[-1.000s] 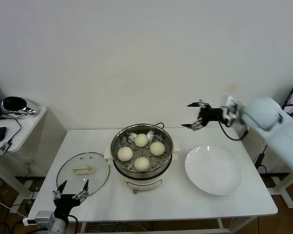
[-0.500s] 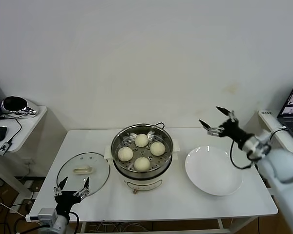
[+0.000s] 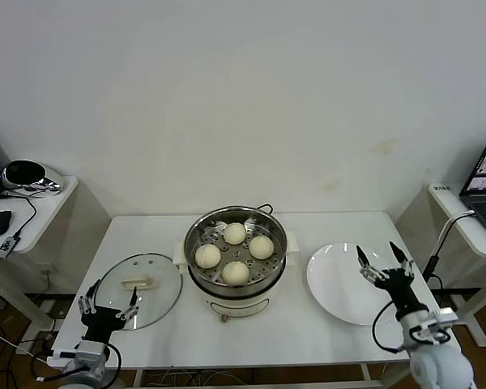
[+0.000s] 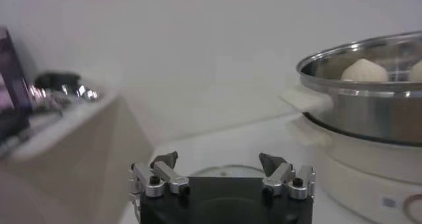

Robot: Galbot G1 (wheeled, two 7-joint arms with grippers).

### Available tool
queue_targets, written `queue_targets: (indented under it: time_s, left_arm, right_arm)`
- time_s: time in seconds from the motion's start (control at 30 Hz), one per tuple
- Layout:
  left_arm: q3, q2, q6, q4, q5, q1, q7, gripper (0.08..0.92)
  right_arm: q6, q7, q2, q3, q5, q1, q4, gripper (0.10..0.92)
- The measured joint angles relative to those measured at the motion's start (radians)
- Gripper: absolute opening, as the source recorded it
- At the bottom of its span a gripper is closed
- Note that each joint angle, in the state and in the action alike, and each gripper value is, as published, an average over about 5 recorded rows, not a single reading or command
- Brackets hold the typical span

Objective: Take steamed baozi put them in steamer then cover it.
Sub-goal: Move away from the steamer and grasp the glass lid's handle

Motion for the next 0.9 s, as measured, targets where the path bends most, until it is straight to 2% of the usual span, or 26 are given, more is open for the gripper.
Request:
queue_targets:
  time_s: [0.1,0.33,0.47,0.63,0.9]
  left_arm:
    - [0.023,0.029,-0.051,0.041,0.174,-0.015,-0.055,0.823]
    - [0.091,0.11,-0.135,0.21,0.566,-0.063,-0.288,0.823]
    - [0.114,0.15,-0.168,0.291,0.698,-0.088,-0.352,0.823]
    - [0.132,0.185,-0.206,0.355,0.787,-0.114,-0.347,0.823]
    - [0.14,0.202,-0.238,0.43,0.869,-0.163,-0.257,0.823]
  right_arm:
    - [0.011,0.013,0.027,0.012,-0.002,-0.023,0.003,0.823]
    - [0.031,0.031,0.07,0.044,-0.003,-0.069,0.012,0.823]
    - [0.037,0.036,0.082,0.052,-0.006,-0.081,0.009,0.823]
    - [0.042,0.042,0.096,0.06,-0.009,-0.084,0.002,0.823]
    - [0.054,0.045,0.112,0.071,-0.016,-0.093,-0.01,0.823]
